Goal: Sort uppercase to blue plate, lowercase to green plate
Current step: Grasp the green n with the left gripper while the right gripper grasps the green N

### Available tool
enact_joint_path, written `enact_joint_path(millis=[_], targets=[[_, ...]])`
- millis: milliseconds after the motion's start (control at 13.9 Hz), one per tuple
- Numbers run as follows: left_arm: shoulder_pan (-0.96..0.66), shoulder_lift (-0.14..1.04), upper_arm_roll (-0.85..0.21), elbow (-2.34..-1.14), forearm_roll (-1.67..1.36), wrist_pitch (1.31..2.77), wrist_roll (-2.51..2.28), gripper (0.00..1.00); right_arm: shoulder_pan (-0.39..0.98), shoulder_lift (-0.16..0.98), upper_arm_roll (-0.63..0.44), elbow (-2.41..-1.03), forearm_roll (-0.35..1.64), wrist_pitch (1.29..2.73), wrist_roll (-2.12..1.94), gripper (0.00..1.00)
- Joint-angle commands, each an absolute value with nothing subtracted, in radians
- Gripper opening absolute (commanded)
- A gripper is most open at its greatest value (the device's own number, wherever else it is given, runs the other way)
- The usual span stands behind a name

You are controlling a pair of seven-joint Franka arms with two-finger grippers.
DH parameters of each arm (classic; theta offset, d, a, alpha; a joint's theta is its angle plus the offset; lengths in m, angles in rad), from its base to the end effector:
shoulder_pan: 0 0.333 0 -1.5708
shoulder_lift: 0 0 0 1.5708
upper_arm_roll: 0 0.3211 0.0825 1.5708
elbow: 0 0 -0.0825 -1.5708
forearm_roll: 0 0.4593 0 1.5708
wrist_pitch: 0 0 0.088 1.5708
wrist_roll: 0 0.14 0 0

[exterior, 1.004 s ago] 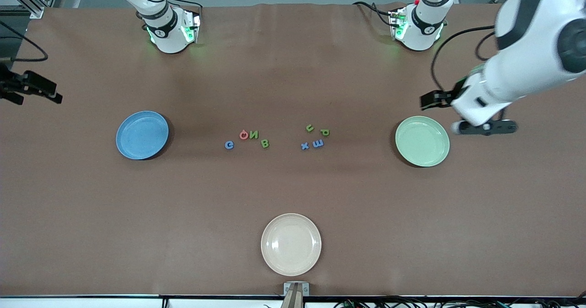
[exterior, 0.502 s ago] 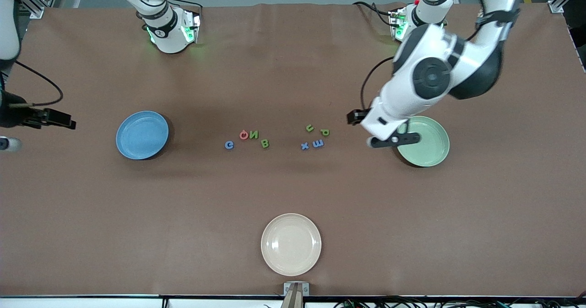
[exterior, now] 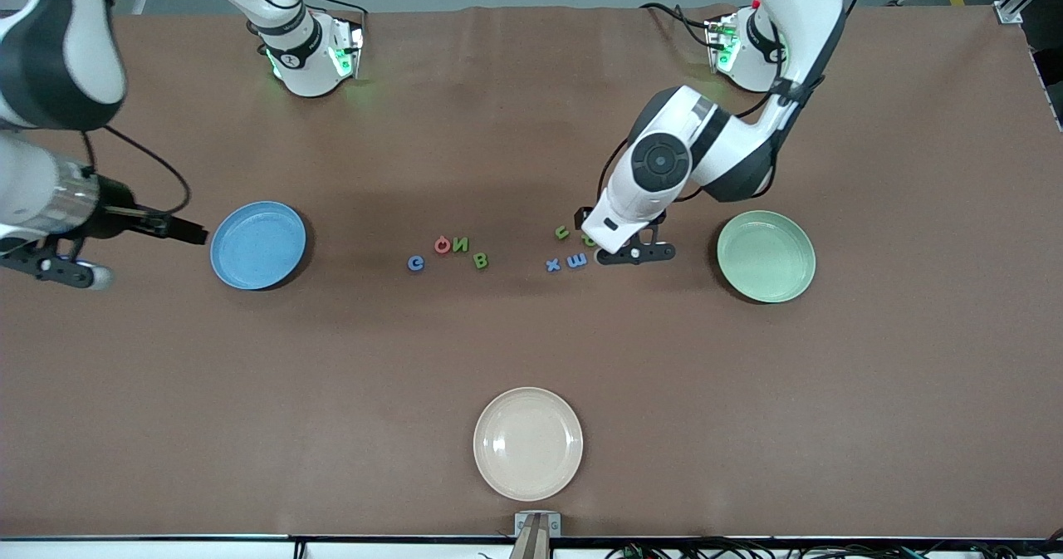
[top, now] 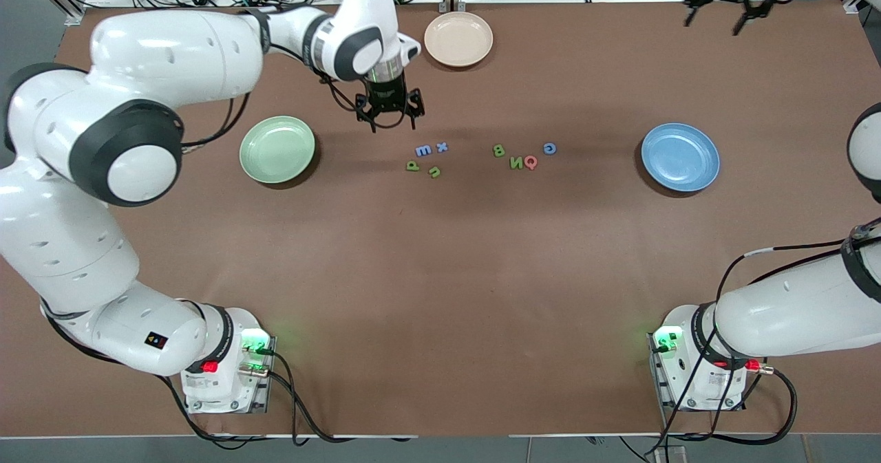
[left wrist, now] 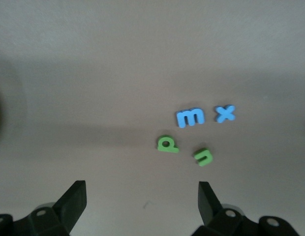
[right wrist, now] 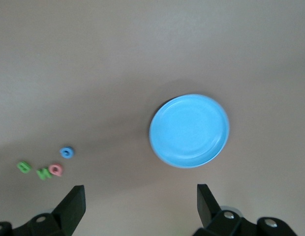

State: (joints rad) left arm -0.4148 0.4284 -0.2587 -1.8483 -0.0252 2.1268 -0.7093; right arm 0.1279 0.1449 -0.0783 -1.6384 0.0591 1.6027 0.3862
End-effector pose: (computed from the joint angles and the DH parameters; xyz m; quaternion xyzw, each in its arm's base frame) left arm 0.5314 -0.4232 0.2135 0.9951 0.0327 -0.0933 0.0059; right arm 0.6545 0.0427 0.4695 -0.9810 0.1704 0.0929 0.0037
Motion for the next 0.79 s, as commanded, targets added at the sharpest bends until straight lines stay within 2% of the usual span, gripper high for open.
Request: enact_joint_path(millis=[0,215,359,502,717], targets=[[-0.436,0.463,-0.256,-1.871,0.041,2.209,-0.733,1.00,0.217,0.115,-0.084,-1.681,0.063,1.614,0.617,1.00],[-0.456,0.509,-0.253,-1.896,0.046,2.333,-0.752,0.96,0.303,0.117,-0.084,-1.700,0.061,1.640,0.915,1.00],[-0.472,0.528,-0.250,-1.896,0.046,2.344,-0.752,0.89,0.337,0.120,-0.084,-1.715,0.061,1.651,1.044,1.00],[-0.476,0.545,-0.252,-1.901,0.046,2.364,-0.752,0.78,0.382,0.115,-0.084,-1.762,0.061,1.701,1.167,1.00],[-0.494,0.571,-0.245,-1.922,0.058,2.407,-0.752,0.73,0.471,0.115,-0.084,-1.839,0.058,1.788,1.380,1.00]])
